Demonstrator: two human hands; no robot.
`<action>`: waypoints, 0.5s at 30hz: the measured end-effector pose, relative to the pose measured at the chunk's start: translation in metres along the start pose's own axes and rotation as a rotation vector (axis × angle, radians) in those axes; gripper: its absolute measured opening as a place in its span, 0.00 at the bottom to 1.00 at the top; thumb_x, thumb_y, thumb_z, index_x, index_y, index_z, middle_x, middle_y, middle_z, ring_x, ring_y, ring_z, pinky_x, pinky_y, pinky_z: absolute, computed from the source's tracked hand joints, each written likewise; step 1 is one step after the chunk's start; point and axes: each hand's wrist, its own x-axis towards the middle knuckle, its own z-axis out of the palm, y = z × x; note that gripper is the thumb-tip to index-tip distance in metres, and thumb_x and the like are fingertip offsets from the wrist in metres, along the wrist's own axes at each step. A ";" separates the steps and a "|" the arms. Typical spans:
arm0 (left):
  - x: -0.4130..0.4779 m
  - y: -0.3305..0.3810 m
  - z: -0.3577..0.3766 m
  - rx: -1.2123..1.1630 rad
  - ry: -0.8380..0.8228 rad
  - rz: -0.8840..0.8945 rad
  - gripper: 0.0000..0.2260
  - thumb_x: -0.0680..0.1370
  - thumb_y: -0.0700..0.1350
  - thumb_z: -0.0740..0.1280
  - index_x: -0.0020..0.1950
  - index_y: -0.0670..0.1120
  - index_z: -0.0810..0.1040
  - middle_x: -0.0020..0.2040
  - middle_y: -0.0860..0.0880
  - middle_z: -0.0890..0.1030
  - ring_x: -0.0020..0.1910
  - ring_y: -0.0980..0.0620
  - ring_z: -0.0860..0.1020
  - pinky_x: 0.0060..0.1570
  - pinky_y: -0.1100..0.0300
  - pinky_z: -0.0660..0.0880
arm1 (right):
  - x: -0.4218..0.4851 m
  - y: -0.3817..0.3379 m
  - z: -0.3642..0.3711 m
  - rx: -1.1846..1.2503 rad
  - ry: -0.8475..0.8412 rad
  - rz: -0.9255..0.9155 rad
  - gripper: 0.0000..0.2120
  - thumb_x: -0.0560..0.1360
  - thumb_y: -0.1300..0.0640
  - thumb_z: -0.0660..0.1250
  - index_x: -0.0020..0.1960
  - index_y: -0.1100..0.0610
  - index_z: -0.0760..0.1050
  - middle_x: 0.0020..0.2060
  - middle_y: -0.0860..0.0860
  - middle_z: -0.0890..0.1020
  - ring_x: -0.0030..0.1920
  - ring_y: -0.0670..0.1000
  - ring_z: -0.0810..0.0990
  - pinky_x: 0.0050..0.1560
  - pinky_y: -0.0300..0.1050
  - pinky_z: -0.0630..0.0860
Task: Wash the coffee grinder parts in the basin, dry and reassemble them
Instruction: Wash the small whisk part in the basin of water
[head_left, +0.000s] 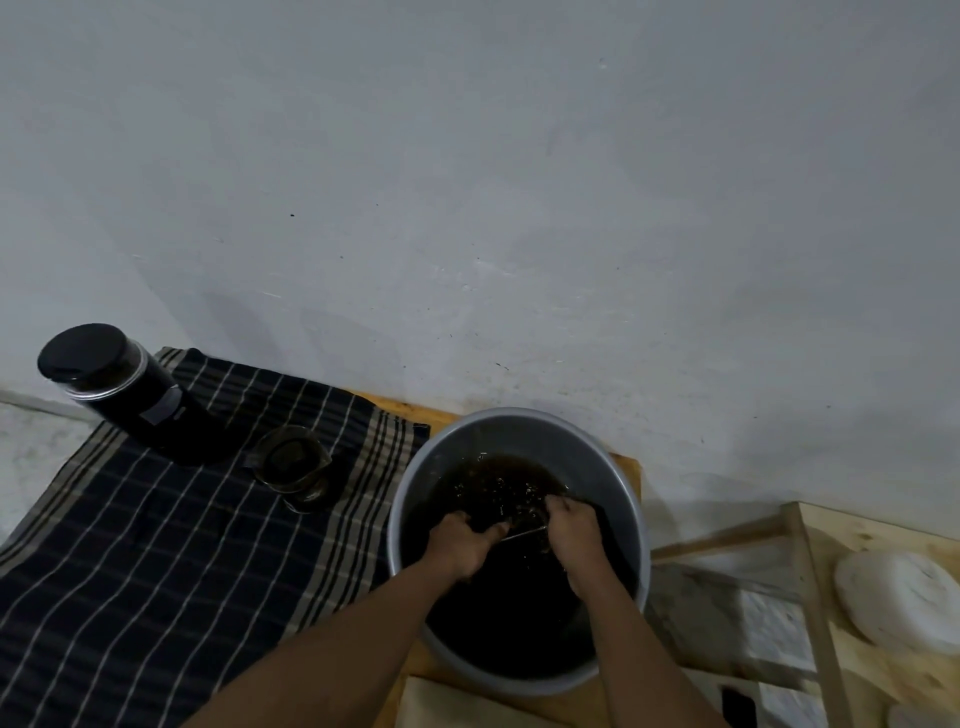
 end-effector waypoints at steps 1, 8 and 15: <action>-0.001 0.001 0.000 0.004 0.000 0.000 0.31 0.77 0.62 0.71 0.72 0.43 0.73 0.65 0.43 0.80 0.61 0.44 0.80 0.60 0.55 0.78 | -0.001 0.001 0.000 0.001 -0.027 0.002 0.14 0.82 0.57 0.61 0.45 0.63 0.82 0.38 0.59 0.83 0.41 0.57 0.81 0.44 0.49 0.76; 0.000 0.003 -0.002 -0.073 -0.026 -0.032 0.25 0.77 0.58 0.71 0.68 0.44 0.76 0.58 0.45 0.83 0.53 0.46 0.83 0.53 0.51 0.83 | 0.003 0.013 -0.007 -0.358 -0.086 -0.135 0.06 0.80 0.58 0.68 0.47 0.54 0.83 0.40 0.50 0.85 0.44 0.51 0.83 0.53 0.48 0.80; -0.006 0.006 0.002 -0.109 -0.125 -0.049 0.24 0.79 0.56 0.70 0.72 0.46 0.74 0.59 0.46 0.81 0.51 0.48 0.82 0.41 0.57 0.83 | -0.011 0.018 0.005 -0.661 0.130 -0.152 0.11 0.84 0.50 0.58 0.46 0.53 0.73 0.38 0.50 0.76 0.42 0.54 0.77 0.44 0.45 0.71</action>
